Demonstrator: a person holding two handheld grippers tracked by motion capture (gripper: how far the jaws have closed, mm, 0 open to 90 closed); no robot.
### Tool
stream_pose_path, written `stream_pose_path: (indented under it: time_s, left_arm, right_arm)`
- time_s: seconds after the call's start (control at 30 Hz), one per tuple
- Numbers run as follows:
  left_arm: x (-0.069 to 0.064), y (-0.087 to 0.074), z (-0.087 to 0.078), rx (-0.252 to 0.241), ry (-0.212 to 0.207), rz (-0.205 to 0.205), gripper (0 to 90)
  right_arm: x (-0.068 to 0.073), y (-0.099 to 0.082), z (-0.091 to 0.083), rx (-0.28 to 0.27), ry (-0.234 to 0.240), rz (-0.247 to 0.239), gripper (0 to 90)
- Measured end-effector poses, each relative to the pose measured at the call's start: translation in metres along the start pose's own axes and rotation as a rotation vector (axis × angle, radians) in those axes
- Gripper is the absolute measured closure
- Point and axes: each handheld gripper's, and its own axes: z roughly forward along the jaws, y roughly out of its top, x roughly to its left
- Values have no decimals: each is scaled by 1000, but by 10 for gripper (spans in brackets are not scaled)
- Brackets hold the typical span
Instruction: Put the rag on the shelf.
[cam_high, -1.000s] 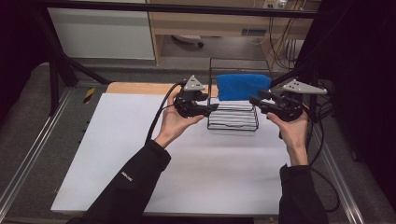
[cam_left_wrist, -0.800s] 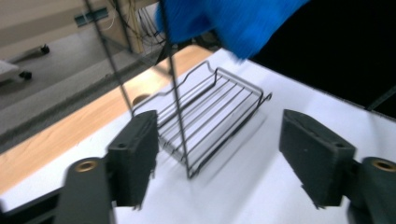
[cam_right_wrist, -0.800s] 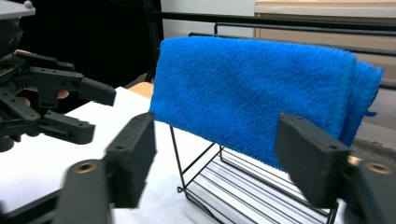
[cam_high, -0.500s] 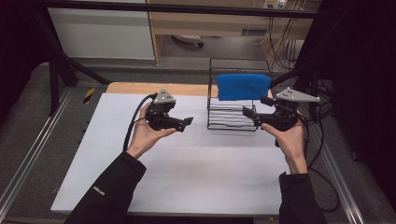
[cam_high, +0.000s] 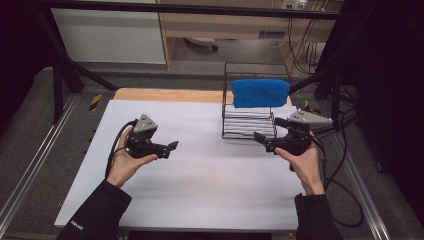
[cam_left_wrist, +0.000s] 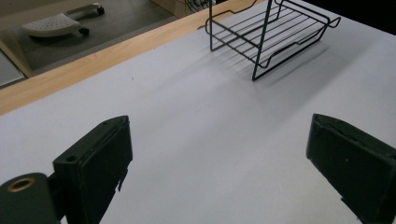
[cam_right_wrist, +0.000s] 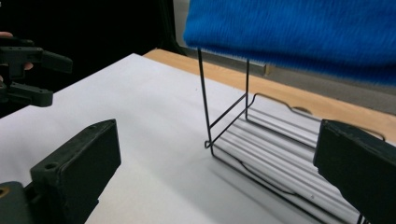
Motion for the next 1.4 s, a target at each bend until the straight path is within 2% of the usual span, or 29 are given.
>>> stream_pose_path:
  time_s: [0.3, 0.4, 0.47, 0.6, 0.77, 0.87, 1.07, 1.23, 1.4]
  left_arm:
    - [6, -45, -11, 15, 3, -35, 72]
    - [8, -58, -14, 17, -1, -52, 75]
    - [10, -67, -16, 26, -2, -50, 76]
    - [13, -81, -19, 28, -16, -69, 81]
    - [16, -98, -20, 41, -17, -78, 82]
    - [18, -106, -22, 52, -13, -63, 81]
    - [25, -119, -27, 52, -5, -77, 80]
    - [30, -129, -32, 54, -2, -91, 80]
    - [31, -135, -32, 63, 4, -85, 79]
  right_arm:
    - [5, -41, 9, 62, 29, 20, 7]
    - [6, -57, 13, 95, 57, 10, 7]
    - [7, -68, 15, 119, 65, 22, 7]
    - [5, -89, 16, 154, 91, 36, 7]
    - [-1, -110, 12, 182, 92, 41, 7]
    - [-3, -119, 9, 187, 91, 51, 7]
    - [-9, -136, 1, 196, 89, 43, 7]
    - [-11, -144, -3, 213, 82, 38, 7]
    - [-11, -146, -3, 223, 78, 37, 7]
